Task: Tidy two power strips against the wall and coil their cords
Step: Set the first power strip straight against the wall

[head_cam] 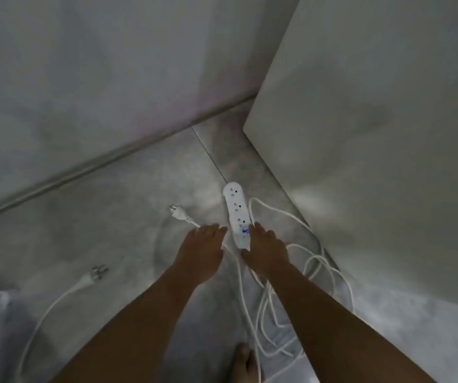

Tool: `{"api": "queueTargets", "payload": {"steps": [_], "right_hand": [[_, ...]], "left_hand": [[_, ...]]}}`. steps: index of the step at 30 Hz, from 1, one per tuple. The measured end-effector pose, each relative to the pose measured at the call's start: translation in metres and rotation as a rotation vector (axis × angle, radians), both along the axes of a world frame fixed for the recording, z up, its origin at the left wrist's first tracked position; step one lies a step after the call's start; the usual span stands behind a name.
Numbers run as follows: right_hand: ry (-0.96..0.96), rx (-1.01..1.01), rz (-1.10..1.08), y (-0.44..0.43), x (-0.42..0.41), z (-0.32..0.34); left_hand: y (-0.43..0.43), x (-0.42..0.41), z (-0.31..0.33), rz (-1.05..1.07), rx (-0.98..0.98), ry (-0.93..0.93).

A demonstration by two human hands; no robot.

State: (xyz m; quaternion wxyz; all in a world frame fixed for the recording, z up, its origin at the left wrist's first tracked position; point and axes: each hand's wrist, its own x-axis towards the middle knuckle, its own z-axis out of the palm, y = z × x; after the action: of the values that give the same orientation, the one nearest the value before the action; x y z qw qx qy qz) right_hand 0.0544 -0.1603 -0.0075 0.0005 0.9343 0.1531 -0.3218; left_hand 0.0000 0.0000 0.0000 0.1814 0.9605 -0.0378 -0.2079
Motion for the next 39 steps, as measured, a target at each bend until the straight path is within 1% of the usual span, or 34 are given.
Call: {"api": "queueTargets", "payload": {"steps": [1,3,6,7,10,14,16,18,21,23,25,27,29,35,37,39], "right_hand": [[-0.043,0.023,-0.039,0.003,-0.001,-0.015],[-0.164,0.103,-0.194,0.008,-0.005,-0.045],[-0.265,0.200,-0.447,0.014,-0.017,-0.074],[-0.283,0.204,-0.482,0.013,-0.019,-0.080],[-0.278,0.226,-0.494,0.014,-0.018,-0.087],[-0.308,0.351,-0.430,0.035,-0.010,-0.068],[-0.317,0.430,-0.374,0.054,-0.004,-0.051],[-0.313,0.503,-0.279,0.077,0.007,-0.032],[-0.334,0.583,-0.099,0.116,0.019,0.005],[-0.419,0.625,0.113,0.141,0.027,0.034],[-0.498,0.628,0.335,0.160,0.037,0.059],[-0.501,0.527,0.493,0.172,0.042,0.078],[-0.526,0.447,0.582,0.178,0.050,0.087],[-0.659,0.338,0.772,0.181,0.066,0.101],[-0.730,0.324,0.852,0.189,0.077,0.115],[-0.845,0.309,0.935,0.199,0.089,0.135]], "left_hand": [[-0.002,0.015,-0.019,-0.030,0.022,-0.054],[-0.006,0.046,-0.049,-0.099,0.097,-0.133],[-0.012,0.082,-0.079,-0.258,0.211,-0.155],[-0.012,0.088,-0.087,-0.285,0.243,-0.163],[-0.005,0.098,-0.095,-0.300,0.271,-0.198],[0.029,0.108,-0.074,-0.337,0.350,-0.340],[0.057,0.110,-0.052,-0.326,0.424,-0.370],[0.087,0.110,-0.021,-0.252,0.503,-0.341],[0.130,0.094,0.033,-0.043,0.604,-0.297],[0.158,0.073,0.067,0.141,0.620,-0.293],[0.180,0.046,0.092,0.301,0.596,-0.278],[0.193,0.021,0.103,0.363,0.555,-0.252],[0.199,0.008,0.103,0.384,0.513,-0.286],[0.194,-0.001,0.092,0.506,0.369,-0.397],[0.197,-0.001,0.088,0.542,0.306,-0.425],[0.200,-0.002,0.086,0.531,0.254,-0.446]]}}
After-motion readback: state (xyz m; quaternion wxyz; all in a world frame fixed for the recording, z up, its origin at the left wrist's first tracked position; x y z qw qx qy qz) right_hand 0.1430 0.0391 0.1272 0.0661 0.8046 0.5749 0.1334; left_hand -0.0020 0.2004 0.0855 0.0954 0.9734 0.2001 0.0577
